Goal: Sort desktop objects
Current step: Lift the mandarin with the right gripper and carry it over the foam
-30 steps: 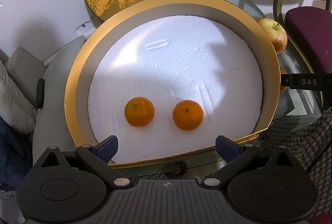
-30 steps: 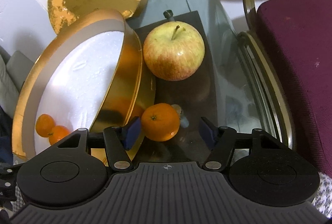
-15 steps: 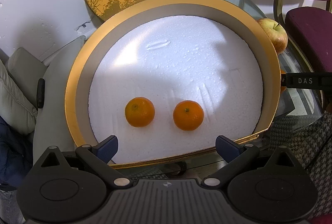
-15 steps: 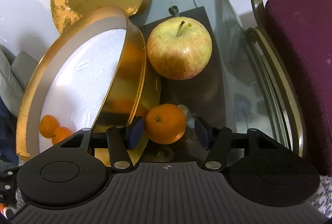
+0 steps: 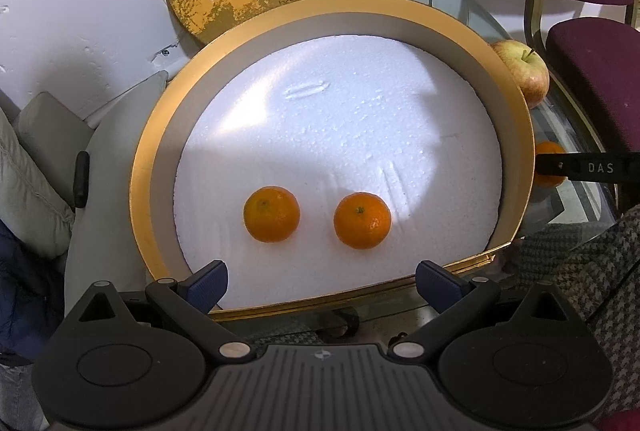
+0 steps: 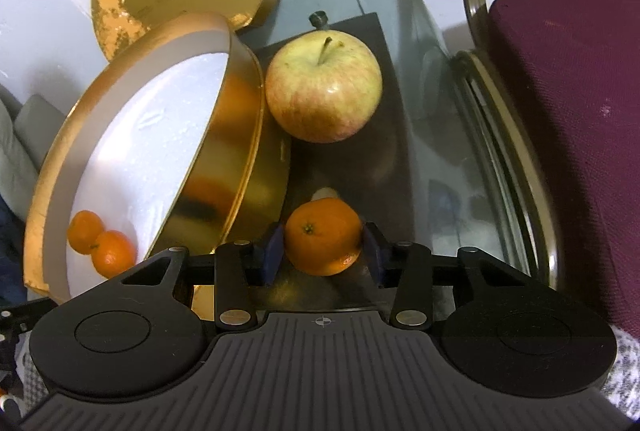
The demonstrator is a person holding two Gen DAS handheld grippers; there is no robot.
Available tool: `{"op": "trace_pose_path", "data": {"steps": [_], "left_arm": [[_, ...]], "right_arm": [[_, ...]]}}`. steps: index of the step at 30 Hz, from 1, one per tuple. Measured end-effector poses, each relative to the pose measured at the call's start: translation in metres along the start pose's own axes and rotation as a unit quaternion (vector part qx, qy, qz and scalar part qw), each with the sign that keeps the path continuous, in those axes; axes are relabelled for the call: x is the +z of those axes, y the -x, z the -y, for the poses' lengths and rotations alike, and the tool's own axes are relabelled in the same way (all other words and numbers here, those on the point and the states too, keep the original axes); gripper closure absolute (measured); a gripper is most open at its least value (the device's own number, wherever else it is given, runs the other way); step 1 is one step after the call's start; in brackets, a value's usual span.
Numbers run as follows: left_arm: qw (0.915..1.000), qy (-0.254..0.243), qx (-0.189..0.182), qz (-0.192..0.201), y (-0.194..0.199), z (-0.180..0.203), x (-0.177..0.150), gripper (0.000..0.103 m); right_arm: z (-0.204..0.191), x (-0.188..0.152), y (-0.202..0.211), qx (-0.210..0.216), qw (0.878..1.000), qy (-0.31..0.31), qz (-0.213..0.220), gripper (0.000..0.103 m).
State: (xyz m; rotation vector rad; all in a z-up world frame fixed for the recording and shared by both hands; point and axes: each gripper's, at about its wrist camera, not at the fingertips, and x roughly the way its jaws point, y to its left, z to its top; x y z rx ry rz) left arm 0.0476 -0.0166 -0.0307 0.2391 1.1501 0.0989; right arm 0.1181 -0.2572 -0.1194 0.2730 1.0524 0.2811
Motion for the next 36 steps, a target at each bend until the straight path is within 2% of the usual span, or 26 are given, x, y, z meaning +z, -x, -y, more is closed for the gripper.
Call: {"op": "trace_pose_path", "data": {"steps": [3, 13, 17, 19, 21, 28, 36], "left_arm": [[1.0, 0.001, 0.001, 0.002, 0.002, -0.001, -0.001, 0.001], [1.0, 0.004, 0.001, 0.001, 0.001, -0.002, -0.002, 0.001], [1.0, 0.005, 0.0, 0.0, 0.001, -0.003, -0.003, 0.001], [1.0, 0.005, 0.0, -0.001, 0.001, -0.003, -0.003, 0.001], [1.0, 0.004, -0.001, -0.001, 0.001, -0.003, -0.003, 0.001], [0.9999, -0.003, -0.01, 0.006, 0.005, 0.001, -0.006, 0.001], [0.9994, -0.009, -0.021, 0.025, 0.019, 0.001, -0.015, 0.001]], "right_arm": [[-0.006, 0.002, -0.001, -0.006, 1.0, 0.019, 0.0, 0.051], [-0.025, 0.008, -0.01, -0.045, 0.997, 0.067, -0.009, 0.044], [-0.028, 0.006, -0.015, -0.058, 0.995, 0.078, -0.015, 0.045], [-0.028, 0.005, -0.017, -0.066, 0.995, 0.077, -0.017, 0.053], [-0.027, 0.005, -0.016, -0.071, 0.994, 0.075, -0.016, 0.056], [-0.027, 0.0, -0.005, -0.08, 0.994, 0.069, -0.018, 0.057], [-0.029, -0.015, 0.039, -0.082, 0.995, 0.054, -0.002, 0.057]]}}
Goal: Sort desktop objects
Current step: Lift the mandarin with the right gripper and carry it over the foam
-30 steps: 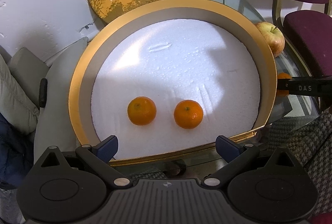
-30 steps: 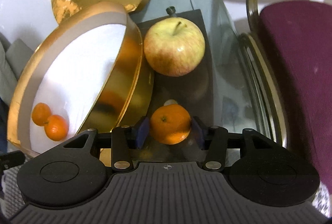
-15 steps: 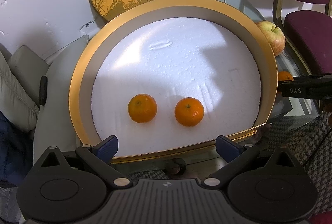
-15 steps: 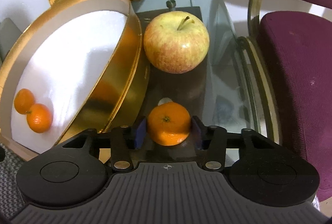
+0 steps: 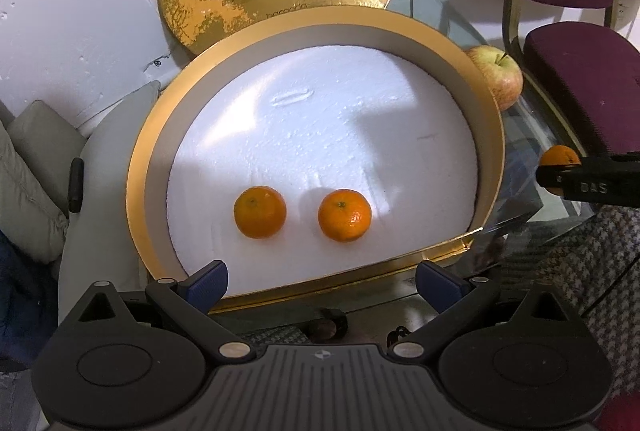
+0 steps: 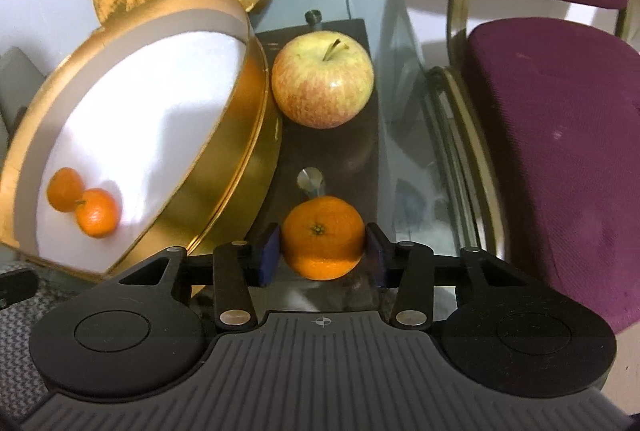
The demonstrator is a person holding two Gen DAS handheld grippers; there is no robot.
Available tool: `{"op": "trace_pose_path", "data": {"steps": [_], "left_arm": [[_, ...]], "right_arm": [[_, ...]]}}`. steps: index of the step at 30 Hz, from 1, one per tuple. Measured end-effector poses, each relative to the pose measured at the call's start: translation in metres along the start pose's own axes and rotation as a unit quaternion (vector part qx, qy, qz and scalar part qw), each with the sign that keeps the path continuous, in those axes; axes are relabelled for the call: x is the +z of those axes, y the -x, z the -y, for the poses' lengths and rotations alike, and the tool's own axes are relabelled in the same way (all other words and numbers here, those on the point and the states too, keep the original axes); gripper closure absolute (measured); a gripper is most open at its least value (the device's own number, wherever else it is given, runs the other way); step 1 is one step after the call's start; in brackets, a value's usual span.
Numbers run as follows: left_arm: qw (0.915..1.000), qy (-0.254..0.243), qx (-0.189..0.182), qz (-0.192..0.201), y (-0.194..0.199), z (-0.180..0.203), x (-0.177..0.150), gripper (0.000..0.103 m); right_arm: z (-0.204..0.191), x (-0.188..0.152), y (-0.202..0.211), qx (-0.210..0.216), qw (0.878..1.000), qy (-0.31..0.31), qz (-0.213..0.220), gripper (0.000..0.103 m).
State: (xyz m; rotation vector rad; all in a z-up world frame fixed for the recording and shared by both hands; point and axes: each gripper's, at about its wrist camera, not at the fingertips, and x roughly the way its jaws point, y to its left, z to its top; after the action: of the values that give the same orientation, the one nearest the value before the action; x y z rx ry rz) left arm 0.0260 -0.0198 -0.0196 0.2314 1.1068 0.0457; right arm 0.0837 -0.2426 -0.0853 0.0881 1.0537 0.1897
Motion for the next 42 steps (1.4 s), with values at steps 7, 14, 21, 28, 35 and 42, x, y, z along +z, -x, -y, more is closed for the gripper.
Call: {"op": "trace_pose_path", "data": {"steps": [7, 14, 21, 28, 35, 42], "left_arm": [[0.9998, 0.003, -0.008, 0.019, 0.015, -0.004, -0.009, 0.001], [0.9988, 0.027, -0.008, 0.04, 0.03, -0.019, -0.016, 0.001], [0.9968, 0.061, -0.005, 0.051, 0.039, -0.04, -0.026, 0.001], [0.9943, 0.096, -0.003, 0.046, 0.035, -0.064, -0.037, 0.001], [0.9909, 0.129, 0.003, 0.037, 0.026, -0.089, -0.044, 0.001], [0.9868, 0.16, 0.013, 0.02, 0.013, -0.11, -0.048, 0.001]], "right_arm": [[-0.01, -0.011, 0.047, 0.008, 1.0, 0.0, 0.03, 0.057], [-0.034, -0.01, 0.085, 0.024, 0.997, 0.022, 0.063, 0.057], [-0.064, -0.005, 0.103, 0.039, 0.995, 0.055, 0.079, 0.057], [-0.092, -0.002, 0.104, 0.044, 0.993, 0.085, 0.075, 0.057], [-0.119, 0.004, 0.094, 0.047, 0.991, 0.109, 0.064, 0.057], [-0.145, 0.015, 0.074, 0.056, 0.988, 0.132, 0.049, 0.057]]}}
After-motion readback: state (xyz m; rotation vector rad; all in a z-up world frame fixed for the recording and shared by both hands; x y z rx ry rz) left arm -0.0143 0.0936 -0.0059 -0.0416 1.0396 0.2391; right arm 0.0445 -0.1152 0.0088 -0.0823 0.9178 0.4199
